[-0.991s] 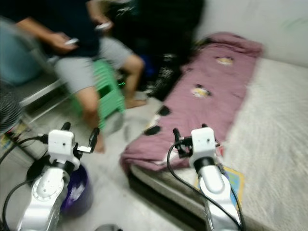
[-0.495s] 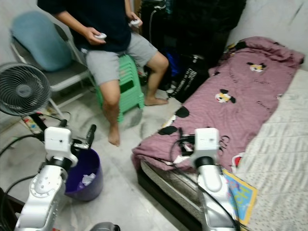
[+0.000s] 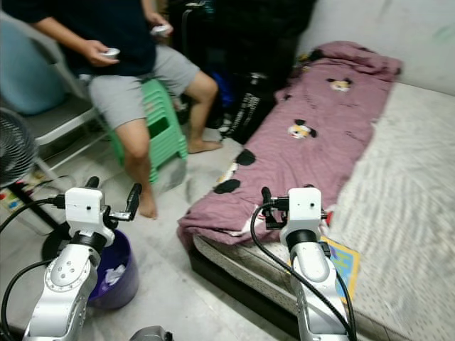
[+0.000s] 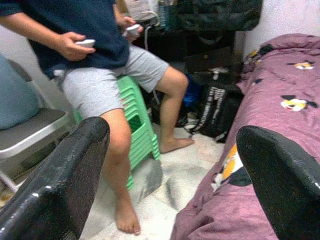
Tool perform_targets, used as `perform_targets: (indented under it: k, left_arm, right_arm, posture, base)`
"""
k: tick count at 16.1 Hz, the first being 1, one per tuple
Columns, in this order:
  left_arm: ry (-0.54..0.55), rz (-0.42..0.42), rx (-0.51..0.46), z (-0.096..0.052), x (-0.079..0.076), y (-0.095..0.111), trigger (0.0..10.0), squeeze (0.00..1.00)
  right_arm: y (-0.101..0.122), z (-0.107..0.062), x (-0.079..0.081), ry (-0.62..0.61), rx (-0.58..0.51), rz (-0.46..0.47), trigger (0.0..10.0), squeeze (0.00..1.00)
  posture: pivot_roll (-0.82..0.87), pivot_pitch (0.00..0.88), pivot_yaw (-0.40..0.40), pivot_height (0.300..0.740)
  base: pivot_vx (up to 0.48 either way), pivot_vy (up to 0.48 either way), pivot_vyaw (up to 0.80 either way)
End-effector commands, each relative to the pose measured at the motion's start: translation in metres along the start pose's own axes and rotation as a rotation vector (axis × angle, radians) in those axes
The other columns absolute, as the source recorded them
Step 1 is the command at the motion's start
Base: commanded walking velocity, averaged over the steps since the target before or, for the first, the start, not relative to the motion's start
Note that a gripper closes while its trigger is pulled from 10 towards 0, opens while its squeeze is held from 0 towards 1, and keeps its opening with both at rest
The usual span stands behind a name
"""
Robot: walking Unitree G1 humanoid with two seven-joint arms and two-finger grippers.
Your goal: Clean up the room
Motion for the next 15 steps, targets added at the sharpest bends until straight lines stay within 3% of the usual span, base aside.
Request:
perform_targets:
  k: [1, 15]
  left_arm:
    - [0.002, 0.003, 0.007, 0.0016, 0.0025, -0.0007, 10.0, 0.00]
    - [-0.005, 0.002, 0.010, 0.0019, 0.0008, -0.0008, 10.0, 0.00]
  right_arm:
    - [-0.0011, 0.0019, 0.0024, 0.006, 0.011, 0.018, 10.0, 0.00]
    - [-0.0015, 0.0030, 0.0019, 0.006, 0.016, 0.020, 10.0, 0.00]
  posture:
    - [0.00, 0.000, 0.016, 0.740]
    - [0.00, 0.000, 0.013, 0.740]
  base:
    - [0.000, 0.000, -0.80]
    - [0.000, 0.000, -0.80]
Point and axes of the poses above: a point about 5 cm out from each wrist's last joint towards the gripper, its own z axis pointing out of the wrist towards the gripper, its own y axis along the axis of the wrist's last joint, x = y × z, the point moved 6 cm from there along z, pointing out of the wrist towards the gripper, and after that the axes turned 3 degrees about -z, right-handed, at the moved point
